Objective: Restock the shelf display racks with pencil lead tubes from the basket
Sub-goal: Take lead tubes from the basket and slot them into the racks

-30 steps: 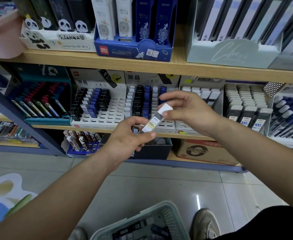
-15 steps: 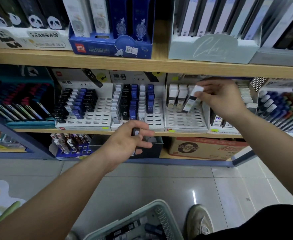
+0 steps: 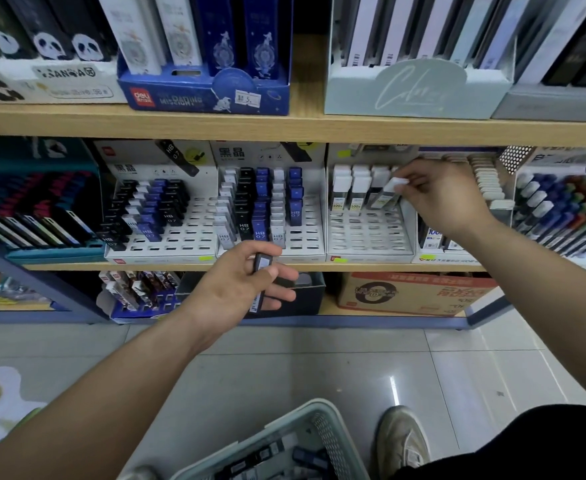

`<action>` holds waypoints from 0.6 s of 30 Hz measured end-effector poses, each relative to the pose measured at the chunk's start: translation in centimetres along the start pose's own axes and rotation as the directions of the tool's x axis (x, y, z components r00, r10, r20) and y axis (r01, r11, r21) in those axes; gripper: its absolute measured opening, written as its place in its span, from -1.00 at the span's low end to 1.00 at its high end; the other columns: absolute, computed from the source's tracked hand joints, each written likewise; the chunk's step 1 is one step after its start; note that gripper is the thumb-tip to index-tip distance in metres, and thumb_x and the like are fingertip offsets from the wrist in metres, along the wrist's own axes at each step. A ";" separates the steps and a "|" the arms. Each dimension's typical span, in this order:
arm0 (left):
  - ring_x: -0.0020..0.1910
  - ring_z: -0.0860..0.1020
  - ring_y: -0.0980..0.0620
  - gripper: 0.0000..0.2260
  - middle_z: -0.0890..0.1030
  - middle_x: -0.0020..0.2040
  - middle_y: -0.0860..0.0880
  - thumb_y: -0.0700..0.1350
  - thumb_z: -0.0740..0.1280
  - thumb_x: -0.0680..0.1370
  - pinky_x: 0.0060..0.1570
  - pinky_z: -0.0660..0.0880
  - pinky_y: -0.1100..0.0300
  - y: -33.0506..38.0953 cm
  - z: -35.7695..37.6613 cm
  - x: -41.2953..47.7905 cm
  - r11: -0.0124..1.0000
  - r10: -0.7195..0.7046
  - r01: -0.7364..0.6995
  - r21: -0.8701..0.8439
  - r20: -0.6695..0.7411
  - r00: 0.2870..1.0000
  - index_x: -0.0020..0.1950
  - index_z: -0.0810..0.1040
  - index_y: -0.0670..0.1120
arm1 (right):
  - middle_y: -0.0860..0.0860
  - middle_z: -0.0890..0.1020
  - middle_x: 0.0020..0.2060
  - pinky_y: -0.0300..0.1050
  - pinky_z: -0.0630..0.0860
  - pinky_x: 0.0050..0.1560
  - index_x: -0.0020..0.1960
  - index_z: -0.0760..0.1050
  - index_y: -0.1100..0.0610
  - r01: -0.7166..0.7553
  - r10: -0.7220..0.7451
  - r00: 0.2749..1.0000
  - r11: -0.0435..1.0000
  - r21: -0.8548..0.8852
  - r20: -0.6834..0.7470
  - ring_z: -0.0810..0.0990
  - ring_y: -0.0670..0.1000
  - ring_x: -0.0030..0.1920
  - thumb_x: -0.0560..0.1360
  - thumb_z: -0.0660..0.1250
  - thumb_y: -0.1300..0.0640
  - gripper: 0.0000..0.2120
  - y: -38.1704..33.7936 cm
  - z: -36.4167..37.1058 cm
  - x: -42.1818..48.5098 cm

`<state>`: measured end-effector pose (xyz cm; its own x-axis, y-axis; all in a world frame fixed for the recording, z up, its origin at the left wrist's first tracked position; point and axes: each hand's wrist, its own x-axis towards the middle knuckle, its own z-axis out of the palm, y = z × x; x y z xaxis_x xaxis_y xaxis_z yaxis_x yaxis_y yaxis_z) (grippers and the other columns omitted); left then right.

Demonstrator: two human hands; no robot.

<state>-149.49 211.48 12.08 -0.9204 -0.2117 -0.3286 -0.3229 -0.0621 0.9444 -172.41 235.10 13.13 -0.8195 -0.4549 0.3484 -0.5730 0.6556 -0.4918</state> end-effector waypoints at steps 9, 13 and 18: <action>-0.06 0.72 -0.10 -0.86 0.73 0.00 -0.09 -0.25 0.28 0.64 -0.13 0.65 0.15 0.5 0.0 -0.5 1.000 -0.007 0.007 -0.004 0.004 1.000 0.18 0.51 -0.12 | 0.16 0.68 -0.02 -0.03 0.57 0.08 0.19 0.62 0.16 0.137 -0.145 0.987 0.984 -0.110 -0.067 0.66 0.15 -0.06 0.54 0.37 0.26 -0.77 0.5 1.6 0.5; -0.14 0.72 -0.04 -0.85 0.72 -0.07 -0.08 -0.25 0.37 0.59 -0.16 0.65 0.17 0.5 0.0 -0.5 0.999 0.008 -0.006 0.039 -0.052 0.999 0.10 0.63 -0.06 | 0.18 0.67 -0.04 0.00 0.59 0.05 0.12 0.64 0.17 0.134 -0.141 0.988 0.986 -0.096 -0.069 0.66 0.17 -0.09 0.55 0.37 0.25 -0.83 0.5 2.3 0.6; -0.25 0.67 0.06 -0.82 0.73 -0.08 -0.01 -0.18 0.41 0.58 -0.25 0.59 0.22 0.7 -0.2 -0.6 0.997 0.014 -0.008 0.079 -0.079 0.997 0.13 0.64 0.04 | 0.18 0.64 -0.03 0.02 0.57 0.05 0.19 0.64 0.14 0.145 -0.154 0.987 0.977 -0.158 -0.046 0.60 0.19 -0.07 0.55 0.35 0.21 -0.77 0.3 2.4 0.9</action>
<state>-149.12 211.32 12.93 -0.9046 -0.2887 -0.3137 -0.3323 0.0166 0.9430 -173.37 233.47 11.37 -0.7202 -0.5227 0.4562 -0.6781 0.6695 -0.3033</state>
